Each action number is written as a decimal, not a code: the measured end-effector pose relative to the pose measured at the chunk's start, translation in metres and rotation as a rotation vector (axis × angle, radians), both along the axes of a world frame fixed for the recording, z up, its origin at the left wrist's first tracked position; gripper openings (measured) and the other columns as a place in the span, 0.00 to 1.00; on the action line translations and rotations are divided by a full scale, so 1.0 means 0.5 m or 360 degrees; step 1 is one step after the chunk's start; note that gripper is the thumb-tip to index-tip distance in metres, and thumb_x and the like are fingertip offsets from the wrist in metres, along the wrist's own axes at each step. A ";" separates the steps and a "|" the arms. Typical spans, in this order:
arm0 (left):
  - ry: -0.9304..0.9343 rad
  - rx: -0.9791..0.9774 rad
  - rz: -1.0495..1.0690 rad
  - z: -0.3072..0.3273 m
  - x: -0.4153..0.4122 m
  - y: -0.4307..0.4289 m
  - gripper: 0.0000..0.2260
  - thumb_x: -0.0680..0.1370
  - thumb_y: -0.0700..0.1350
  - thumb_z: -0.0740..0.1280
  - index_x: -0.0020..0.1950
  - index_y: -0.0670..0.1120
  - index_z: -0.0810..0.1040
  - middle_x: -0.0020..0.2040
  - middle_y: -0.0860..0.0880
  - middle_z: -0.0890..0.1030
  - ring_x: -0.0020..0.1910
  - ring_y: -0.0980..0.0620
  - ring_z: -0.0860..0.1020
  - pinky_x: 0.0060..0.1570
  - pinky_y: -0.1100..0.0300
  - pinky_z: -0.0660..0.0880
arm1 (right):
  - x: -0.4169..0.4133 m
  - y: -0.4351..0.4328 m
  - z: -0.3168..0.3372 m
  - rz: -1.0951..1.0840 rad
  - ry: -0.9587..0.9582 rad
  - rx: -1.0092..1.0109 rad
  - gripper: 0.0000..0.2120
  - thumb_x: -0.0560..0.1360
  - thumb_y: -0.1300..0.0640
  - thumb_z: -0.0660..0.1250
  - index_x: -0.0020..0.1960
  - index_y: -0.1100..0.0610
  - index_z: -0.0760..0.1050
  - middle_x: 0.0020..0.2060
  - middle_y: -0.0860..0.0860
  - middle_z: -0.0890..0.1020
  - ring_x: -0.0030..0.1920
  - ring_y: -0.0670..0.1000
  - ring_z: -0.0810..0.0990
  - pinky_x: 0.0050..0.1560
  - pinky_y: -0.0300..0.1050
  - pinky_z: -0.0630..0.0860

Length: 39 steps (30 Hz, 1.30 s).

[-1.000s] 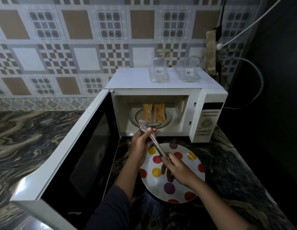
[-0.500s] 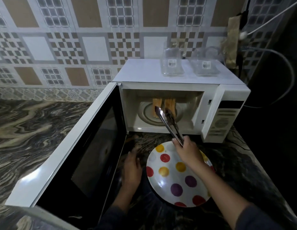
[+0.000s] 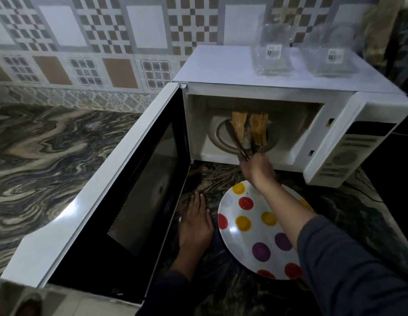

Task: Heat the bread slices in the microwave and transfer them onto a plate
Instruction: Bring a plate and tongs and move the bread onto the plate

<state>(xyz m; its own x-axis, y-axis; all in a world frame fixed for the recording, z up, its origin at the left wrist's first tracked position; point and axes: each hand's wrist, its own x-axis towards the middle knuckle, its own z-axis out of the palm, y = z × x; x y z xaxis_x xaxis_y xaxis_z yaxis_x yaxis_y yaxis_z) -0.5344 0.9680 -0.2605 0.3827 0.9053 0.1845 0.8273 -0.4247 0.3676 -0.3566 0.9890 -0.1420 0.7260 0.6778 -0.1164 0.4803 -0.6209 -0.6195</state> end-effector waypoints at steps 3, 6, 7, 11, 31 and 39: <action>0.0009 -0.0003 -0.0028 0.002 -0.003 0.000 0.22 0.75 0.48 0.54 0.63 0.40 0.76 0.63 0.44 0.78 0.63 0.49 0.76 0.60 0.51 0.73 | 0.009 0.043 0.008 -0.0003 0.0131 0.0111 0.23 0.75 0.47 0.63 0.64 0.59 0.70 0.60 0.59 0.77 0.60 0.62 0.75 0.55 0.51 0.72; 0.0004 -0.0027 -0.0016 0.000 -0.003 0.000 0.22 0.75 0.48 0.54 0.63 0.40 0.75 0.63 0.43 0.78 0.63 0.48 0.76 0.61 0.50 0.73 | 0.014 0.074 0.014 0.0084 0.0169 0.0022 0.24 0.77 0.45 0.59 0.67 0.58 0.68 0.64 0.58 0.74 0.63 0.60 0.73 0.59 0.49 0.70; -0.0012 -0.0030 -0.0010 -0.002 -0.003 0.001 0.22 0.75 0.48 0.54 0.64 0.40 0.75 0.64 0.43 0.77 0.64 0.48 0.75 0.62 0.50 0.72 | 0.015 0.080 0.015 0.0104 0.0167 -0.0032 0.23 0.78 0.44 0.57 0.67 0.58 0.68 0.64 0.58 0.74 0.63 0.59 0.72 0.59 0.49 0.69; -0.0059 0.0014 0.0011 -0.004 -0.001 0.000 0.22 0.75 0.48 0.55 0.65 0.41 0.74 0.65 0.43 0.76 0.66 0.48 0.74 0.63 0.50 0.70 | 0.019 0.101 0.011 0.0216 0.0146 -0.0114 0.25 0.80 0.44 0.52 0.71 0.57 0.65 0.71 0.59 0.67 0.68 0.60 0.67 0.64 0.51 0.66; -0.0158 -0.0013 0.0018 -0.003 0.001 0.002 0.25 0.74 0.48 0.51 0.65 0.39 0.74 0.66 0.40 0.75 0.65 0.44 0.74 0.65 0.48 0.68 | -0.018 -0.002 0.005 -0.0022 0.0079 0.0015 0.21 0.77 0.43 0.57 0.61 0.57 0.71 0.60 0.60 0.77 0.60 0.62 0.74 0.58 0.54 0.70; 0.0049 -0.0109 -0.0089 0.014 -0.017 -0.042 0.33 0.74 0.52 0.38 0.72 0.38 0.62 0.74 0.40 0.63 0.74 0.46 0.60 0.73 0.53 0.55 | -0.080 -0.273 -0.016 0.0032 0.0099 0.0111 0.20 0.77 0.43 0.58 0.63 0.55 0.66 0.55 0.56 0.79 0.53 0.60 0.78 0.49 0.51 0.74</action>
<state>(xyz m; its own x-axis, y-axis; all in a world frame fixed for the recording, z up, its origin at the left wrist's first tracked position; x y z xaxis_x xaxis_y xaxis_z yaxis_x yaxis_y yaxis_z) -0.5427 0.9469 -0.2537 0.4374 0.8925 0.1099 0.8146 -0.4450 0.3721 -0.3968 0.8526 -0.1499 0.7050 0.7001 -0.1131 0.4513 -0.5659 -0.6900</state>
